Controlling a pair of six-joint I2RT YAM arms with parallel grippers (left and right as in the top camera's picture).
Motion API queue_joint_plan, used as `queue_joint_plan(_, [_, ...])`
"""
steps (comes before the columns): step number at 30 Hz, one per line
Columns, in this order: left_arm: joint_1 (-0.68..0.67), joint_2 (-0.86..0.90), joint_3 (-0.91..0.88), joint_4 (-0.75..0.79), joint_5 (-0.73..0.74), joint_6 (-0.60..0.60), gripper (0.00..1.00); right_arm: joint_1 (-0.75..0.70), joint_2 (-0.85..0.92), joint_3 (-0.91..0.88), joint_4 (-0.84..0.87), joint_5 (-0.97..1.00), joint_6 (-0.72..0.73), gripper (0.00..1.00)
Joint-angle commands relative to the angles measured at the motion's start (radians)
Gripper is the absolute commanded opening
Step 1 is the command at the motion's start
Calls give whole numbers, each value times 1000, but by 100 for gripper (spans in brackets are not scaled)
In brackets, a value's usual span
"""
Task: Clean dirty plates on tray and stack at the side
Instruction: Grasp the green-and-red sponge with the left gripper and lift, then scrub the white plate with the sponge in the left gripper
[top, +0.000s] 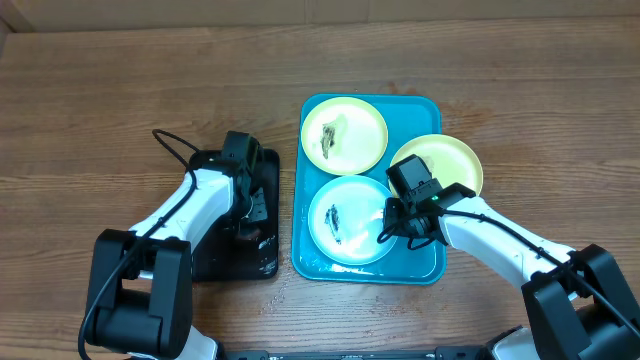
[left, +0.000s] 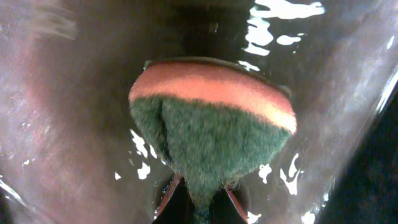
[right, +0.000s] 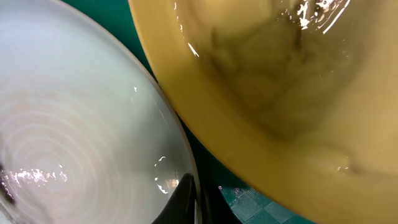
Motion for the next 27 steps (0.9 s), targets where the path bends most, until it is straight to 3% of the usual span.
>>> queue_joint_plan(1, [-2, 6, 133, -100, 7, 38, 4, -8, 7, -8, -14, 67, 0, 4])
queue_joint_plan(5, [-5, 5, 326, -213, 122, 37, 4, -8, 7, -8, -14, 67, 0, 4])
queue_joint_plan(10, [-78, 5, 407, -139, 278, 28, 4, -8, 7, -8, -13, 67, 0, 4])
queue_joint_plan(21, [-384, 156, 358, 14, 315, -201, 4, -8, 7, -8, -14, 68, 3, 4])
queue_joint_plan(27, [-399, 251, 365, 17, 232, -267, 4, -8, 7, -8, -30, 69, 3, 4])
